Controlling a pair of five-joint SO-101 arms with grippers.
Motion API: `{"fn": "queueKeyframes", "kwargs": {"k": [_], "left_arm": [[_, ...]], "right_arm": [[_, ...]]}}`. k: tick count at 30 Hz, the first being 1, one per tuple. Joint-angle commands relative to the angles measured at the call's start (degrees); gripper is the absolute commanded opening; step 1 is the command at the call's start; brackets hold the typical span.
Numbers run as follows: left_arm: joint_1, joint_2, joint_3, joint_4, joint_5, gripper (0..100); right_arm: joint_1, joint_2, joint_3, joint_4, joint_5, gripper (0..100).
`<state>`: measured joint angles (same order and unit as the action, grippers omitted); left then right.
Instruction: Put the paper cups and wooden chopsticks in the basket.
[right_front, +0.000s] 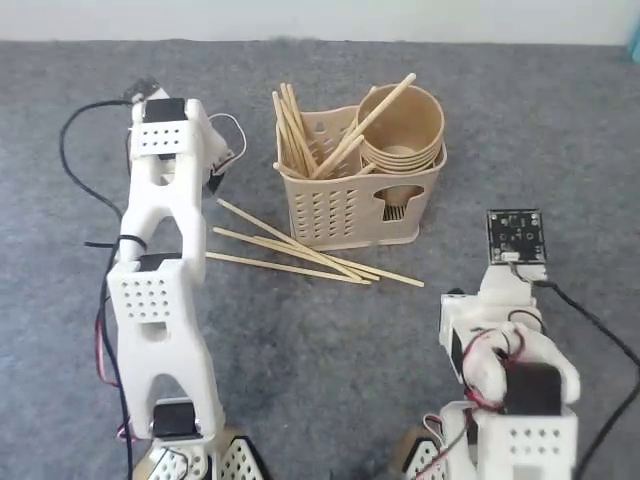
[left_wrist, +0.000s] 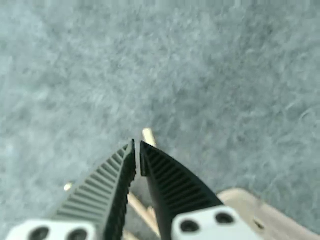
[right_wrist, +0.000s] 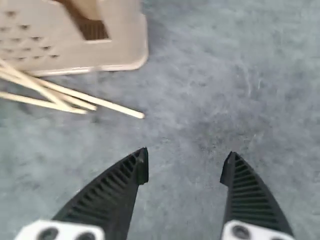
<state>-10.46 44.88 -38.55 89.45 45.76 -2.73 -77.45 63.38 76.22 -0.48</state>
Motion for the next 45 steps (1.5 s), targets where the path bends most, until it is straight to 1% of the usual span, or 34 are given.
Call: {"fn": "queueKeyframes", "kwargs": {"k": [1, 4, 6, 7, 9, 13, 15, 16, 22, 26, 28, 32, 33, 36, 40, 42, 45], "left_arm": [[0.0, -7.0, 2.5, 0.9, -0.4, 1], [0.3, -9.1, 8.8, -0.4, -0.4, 2], [0.6, -10.7, 13.3, -3.4, -0.2, 5], [1.0, -11.9, 15.5, -5.0, 0.0, 8], [1.8, -14.2, 19.7, -7.0, 1.2, 14], [6.0, -20.0, 25.9, -7.7, 3.7, 29], [6.9, -22.1, 28.5, -10.7, 3.9, 33], [7.0, -22.7, 30.0, -12.5, 3.9, 33], [6.9, -19.3, 37.6, -21.7, 4.0, 29], [4.9, -14.9, 37.7, -26.4, 7.2, 23], [4.4, -13.7, 37.0, -27.6, 7.6, 18], [4.6, -13.5, 36.5, -27.7, 7.5, 2], [4.7, -13.6, 36.5, -27.6, 7.2, 0], [5.0, -13.6, 36.1, -25.8, 5.3, 1], [5.0, -15.2, 32.6, -18.5, 5.1, 1], [4.8, -18.5, 32.4, -16.4, 4.9, 1], [4.8, -26.2, 33.3, -14.8, 1.8, 1]], "right_arm": [[1.2, -0.8, 10.5, -10.9, 1.1, 24.5], [0.8, -0.9, 18.9, -18.9, -2.3, 24.7], [0.8, -0.9, 23.4, -22.5, -4.5, 24.7], [0.8, -1.3, 24.9, -23.6, -4.3, 24.7], [1.1, -1.5, 25.5, -24.0, -3.5, 24.7], [0.8, -1.5, 25.9, -24.0, -3.5, 24.6], [0.8, -1.4, 25.9, -23.9, -3.0, 24.6], [0.8, -1.5, 25.9, -23.2, -2.7, 24.6], [1.1, -1.5, 24.8, -20.4, -2.8, 24.6], [1.2, -1.5, 24.8, -20.4, -2.8, 24.6], [1.3, -1.5, 24.8, -20.4, -2.8, 24.6], [1.3, -1.5, 24.8, -20.6, -2.8, 24.6], [1.3, -1.5, 24.8, -20.7, -2.8, 24.6], [1.3, -1.5, 24.8, -20.8, -2.8, 24.6], [1.3, -1.5, 24.8, -20.9, -2.8, 24.6], [1.4, -1.5, 24.8, -20.9, -2.8, 24.6], [1.4, -1.5, 24.8, -20.9, -2.8, 24.6]]}}
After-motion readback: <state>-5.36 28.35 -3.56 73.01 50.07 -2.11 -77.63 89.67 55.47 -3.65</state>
